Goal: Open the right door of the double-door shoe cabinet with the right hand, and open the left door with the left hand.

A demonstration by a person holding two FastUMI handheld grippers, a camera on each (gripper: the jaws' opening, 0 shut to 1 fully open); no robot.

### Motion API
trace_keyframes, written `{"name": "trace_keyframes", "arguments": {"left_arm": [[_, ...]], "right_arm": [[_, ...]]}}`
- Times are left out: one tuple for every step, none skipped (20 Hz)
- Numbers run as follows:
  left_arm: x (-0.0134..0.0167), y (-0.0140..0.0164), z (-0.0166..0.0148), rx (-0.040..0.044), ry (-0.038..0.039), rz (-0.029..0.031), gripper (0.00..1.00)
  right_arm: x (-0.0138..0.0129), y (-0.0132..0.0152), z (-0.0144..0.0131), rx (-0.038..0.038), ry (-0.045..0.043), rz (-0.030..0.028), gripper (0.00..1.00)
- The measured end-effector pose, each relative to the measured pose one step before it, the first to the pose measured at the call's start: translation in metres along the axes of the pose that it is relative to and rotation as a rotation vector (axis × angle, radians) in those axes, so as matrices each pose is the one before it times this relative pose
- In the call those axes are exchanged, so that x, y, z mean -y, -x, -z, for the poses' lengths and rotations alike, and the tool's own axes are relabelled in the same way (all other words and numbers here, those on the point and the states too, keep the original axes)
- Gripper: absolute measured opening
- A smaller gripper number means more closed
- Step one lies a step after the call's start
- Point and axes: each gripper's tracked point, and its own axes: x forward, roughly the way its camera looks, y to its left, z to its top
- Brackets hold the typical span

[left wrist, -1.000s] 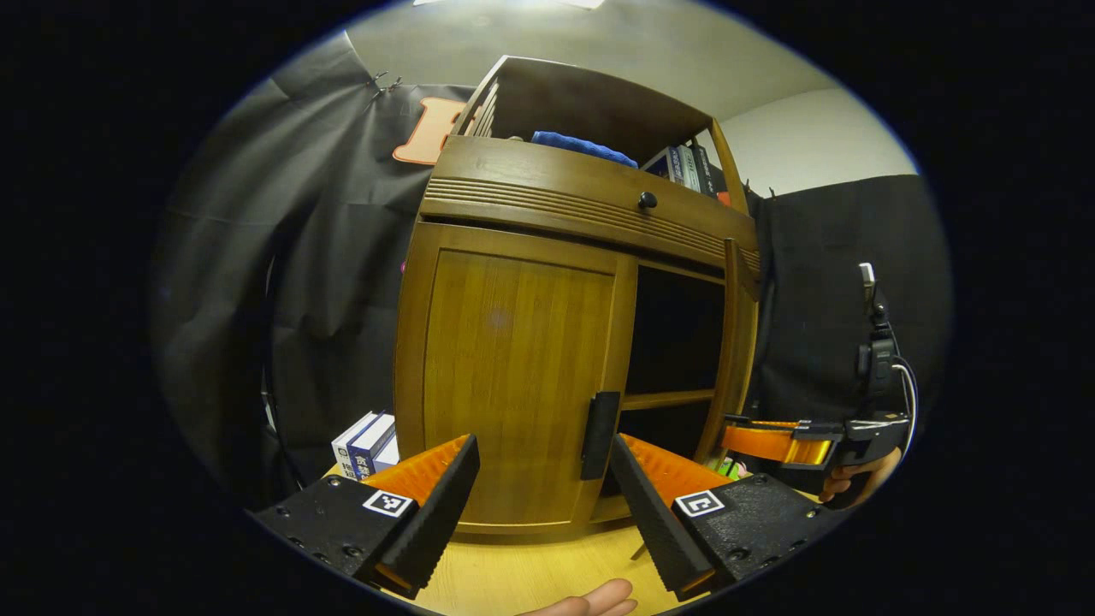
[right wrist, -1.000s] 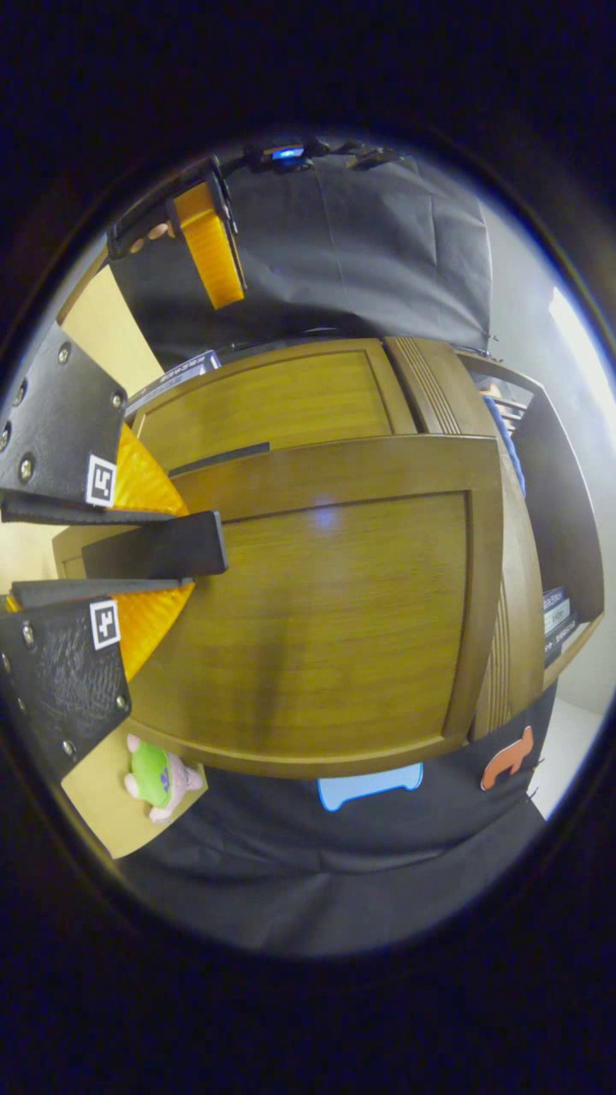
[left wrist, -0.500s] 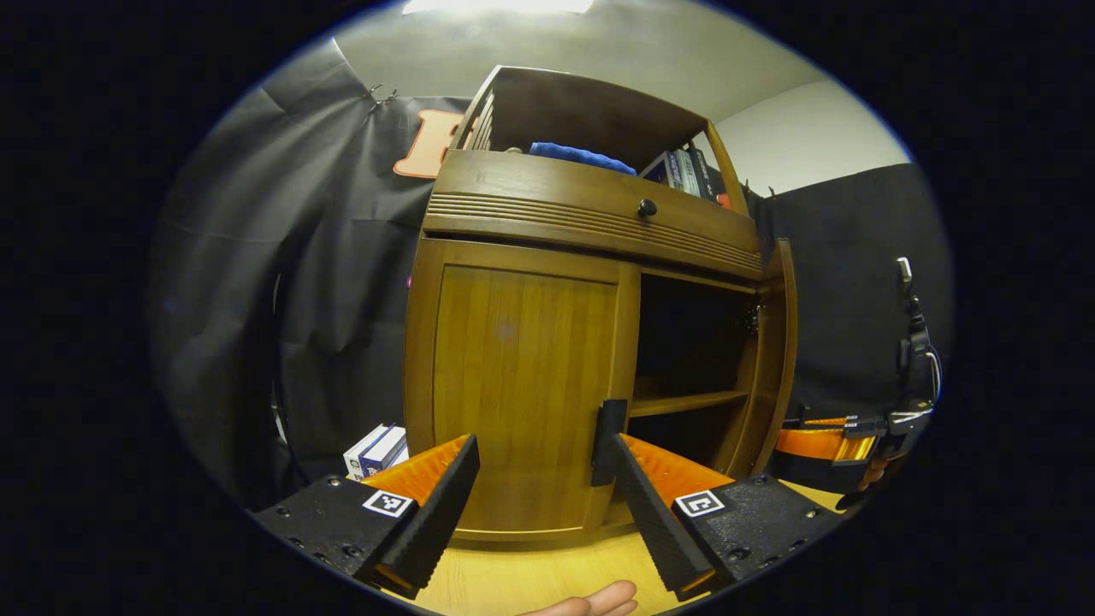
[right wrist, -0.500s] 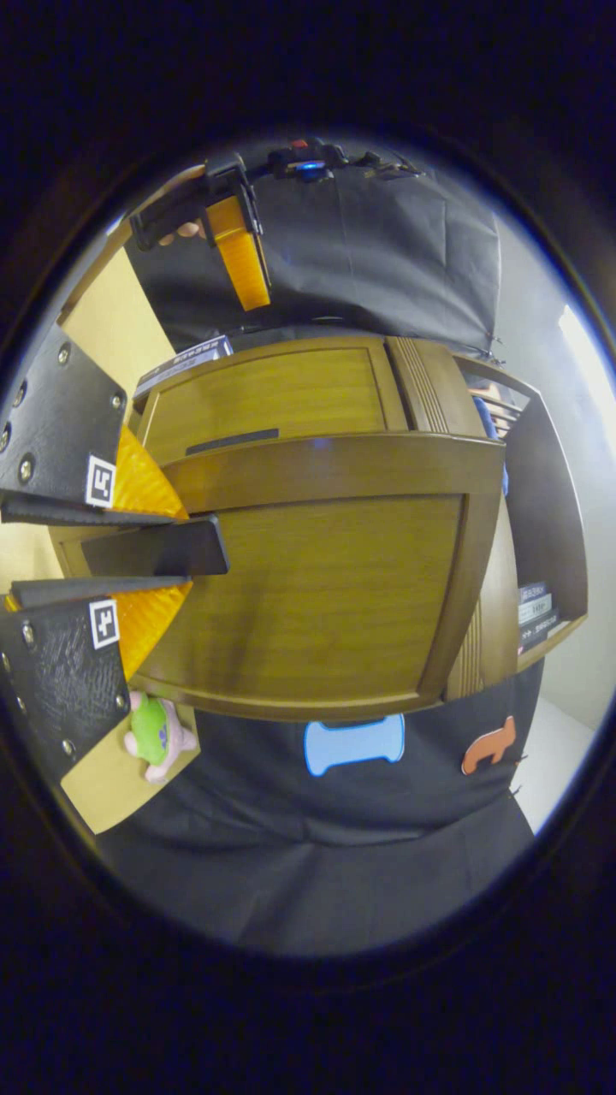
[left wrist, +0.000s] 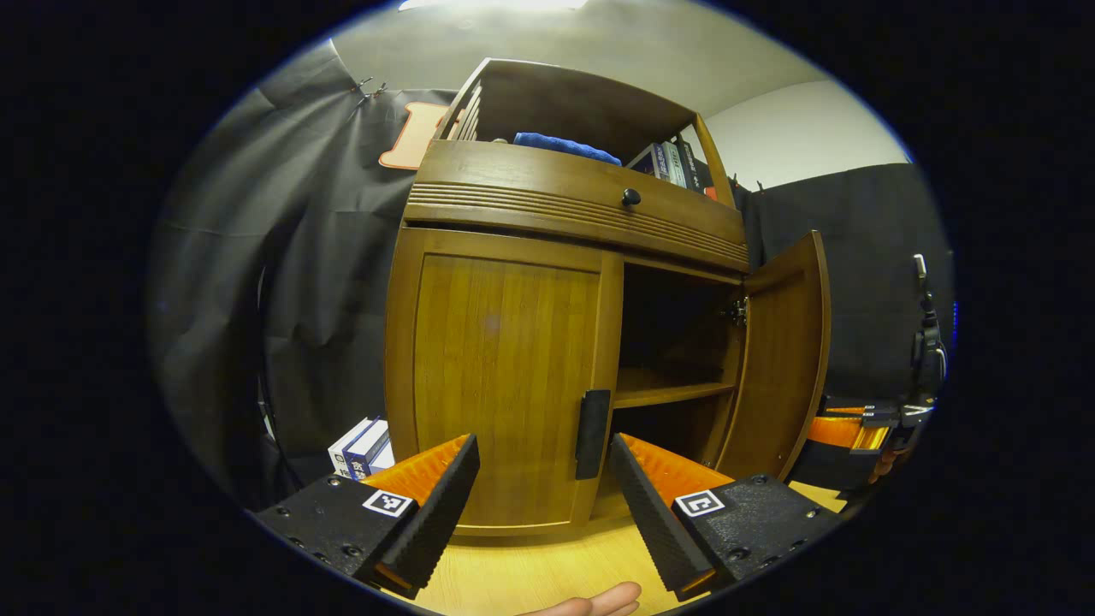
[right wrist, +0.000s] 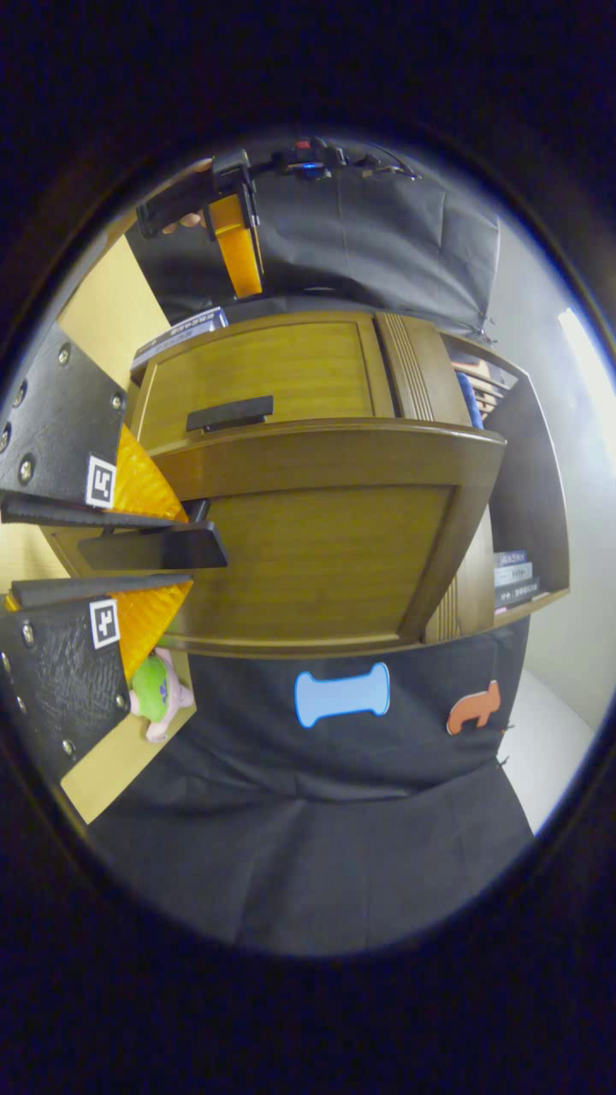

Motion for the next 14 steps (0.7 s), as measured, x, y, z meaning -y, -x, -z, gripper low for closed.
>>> {"name": "trace_keyframes", "arguments": {"left_arm": [[0.00162, 0.00017, 0.00042, 0.00105, -0.00413, 0.00302, 0.92], [0.00146, 0.00056, -0.00011, -0.00117, -0.00289, 0.00254, 0.96], [0.00076, -0.00052, 0.00126, -0.00067, -0.00195, 0.00274, 0.92], [0.00117, -0.00058, 0.00096, -0.0034, -0.00155, 0.00354, 0.92], [0.0016, -0.00038, 0.00233, -0.00523, -0.00006, 0.00368, 0.96], [0.00124, -0.00031, 0.00113, -0.00517, 0.00084, 0.00401, 0.92], [0.00178, -0.00051, 0.00104, -0.00274, -0.00069, 0.00466, 0.96], [0.0009, -0.00008, 0.00027, -0.00144, -0.00211, 0.0017, 0.92], [0.00047, -0.00068, 0.00047, 0.00026, -0.00468, -0.00065, 0.92], [0.00086, -0.00043, -0.00068, 0.00121, -0.00301, -0.00159, 0.92], [0.00041, -0.00024, 0.00108, -0.00144, -0.00251, -0.00089, 0.92], [0.00042, -0.00048, 0.00087, -0.00257, -0.00097, 0.00149, 0.92], [0.00092, -0.00016, 0.00111, -0.00249, -0.001, 0.00275, 0.92], [-0.00018, -0.00003, 0.00051, -0.00113, -0.00402, 0.00266, 0.92]], "right_arm": [[0.0039, 0.00319, -0.00001, 0.00897, 0.02122, 0.02047, 0.29], [0.00457, 0.00254, -0.00162, 0.00854, 0.02999, 0.02035, 0.25], [0.00561, 0.00218, -0.00055, 0.00512, 0.02148, 0.02133, 0.24], [0.00576, 0.0086, 0.00366, -0.00553, 0.01024, 0.01229, 0.25], [0.00546, -0.00188, -0.00401, 0.00548, -0.00951, 0.01309, 0.16], [0.00754, 0.00275, 0.0016, -0.00762, -0.01014, 0.0086, 0.08], [0.00241, -0.00239, -0.0011, 0.00112, -0.00654, 0.00318, 0.08], [0.00853, 0.00229, 0.00057, 0.00023, -0.00395, 0.01359, 0.08], [0.00943, 0.00103, -0.00014, 0.001, 0.0044, 0.02154, 0.07], [0.00959, -0.00027, -0.00034, 0.00249, 0.00519, 0.02236, 0.08], [0.01143, 0.00135, -0.00079, 0.00829, 0.00608, 0.0271, 0.08], [0.01091, -0.00171, -0.00039, 0.00752, 0.0041, 0.02003, 0.08], [0.01003, -0.00042, 0.00156, 0.00181, -0.00899, 0.01339, 0.08], [0.00914, -0.00248, -0.00037, 0.00009, -0.01435, 0.0055, 0.04]]}}
